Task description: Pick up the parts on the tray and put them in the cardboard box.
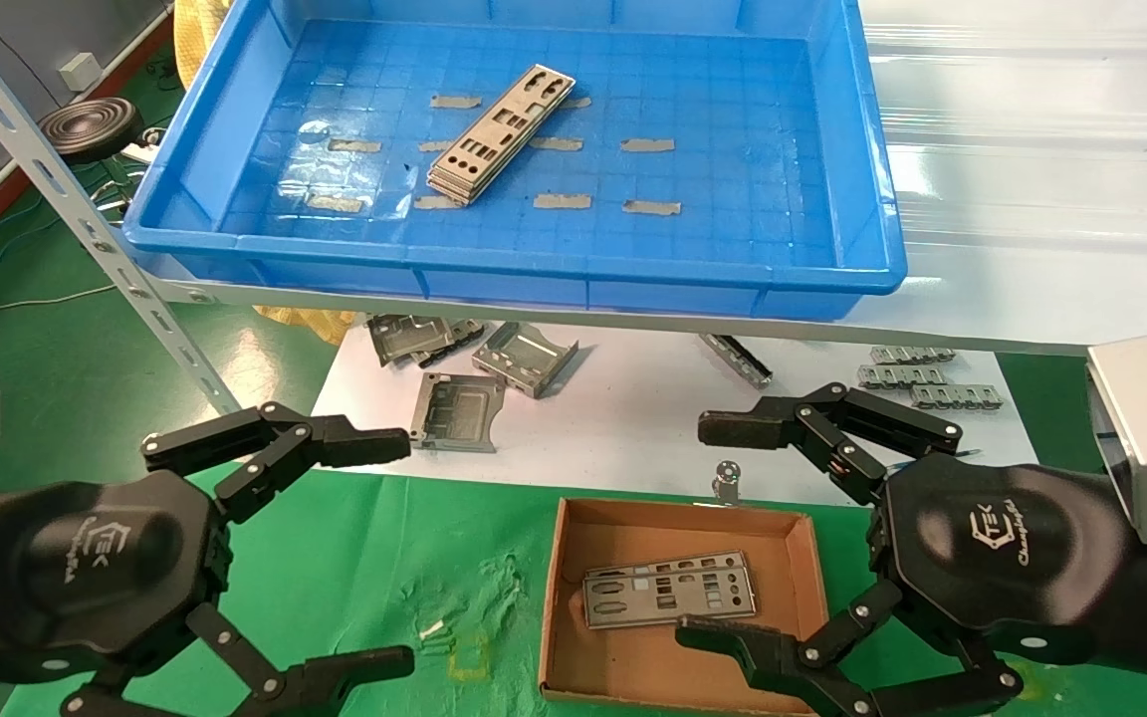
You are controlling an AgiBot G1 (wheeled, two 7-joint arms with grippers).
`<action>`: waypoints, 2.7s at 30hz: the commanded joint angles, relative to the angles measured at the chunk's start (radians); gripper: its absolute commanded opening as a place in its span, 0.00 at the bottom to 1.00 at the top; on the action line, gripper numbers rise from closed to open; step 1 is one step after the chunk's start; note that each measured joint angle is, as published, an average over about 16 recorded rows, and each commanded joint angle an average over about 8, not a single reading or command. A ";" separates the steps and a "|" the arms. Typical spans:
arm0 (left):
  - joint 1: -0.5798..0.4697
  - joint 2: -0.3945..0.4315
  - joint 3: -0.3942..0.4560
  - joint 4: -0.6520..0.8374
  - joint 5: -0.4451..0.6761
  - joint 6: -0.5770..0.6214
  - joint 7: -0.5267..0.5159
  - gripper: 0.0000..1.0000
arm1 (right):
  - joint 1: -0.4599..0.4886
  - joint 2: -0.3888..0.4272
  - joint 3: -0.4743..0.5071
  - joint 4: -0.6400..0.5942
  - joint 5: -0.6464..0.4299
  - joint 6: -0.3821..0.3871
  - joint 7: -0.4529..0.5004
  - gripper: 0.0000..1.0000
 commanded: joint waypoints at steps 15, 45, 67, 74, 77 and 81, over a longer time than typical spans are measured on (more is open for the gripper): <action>0.000 0.000 0.000 0.000 0.000 0.000 0.000 1.00 | 0.000 0.000 0.000 0.000 0.000 0.000 0.000 0.50; 0.000 0.000 0.000 0.000 0.000 0.000 0.000 1.00 | 0.000 0.000 0.000 0.000 0.000 0.000 0.000 1.00; 0.000 0.000 0.000 0.000 0.000 0.000 0.000 1.00 | 0.000 0.000 0.000 0.000 0.000 0.000 0.000 1.00; 0.000 0.000 0.000 0.000 0.000 0.000 0.000 1.00 | 0.000 0.000 0.000 0.000 0.000 0.000 0.000 1.00; 0.000 0.000 0.000 0.000 0.000 0.000 0.000 1.00 | 0.000 0.000 0.000 0.000 0.000 0.000 0.000 1.00; 0.000 0.000 0.000 0.000 0.000 0.000 0.000 1.00 | 0.000 0.000 0.000 0.000 0.000 0.000 0.000 1.00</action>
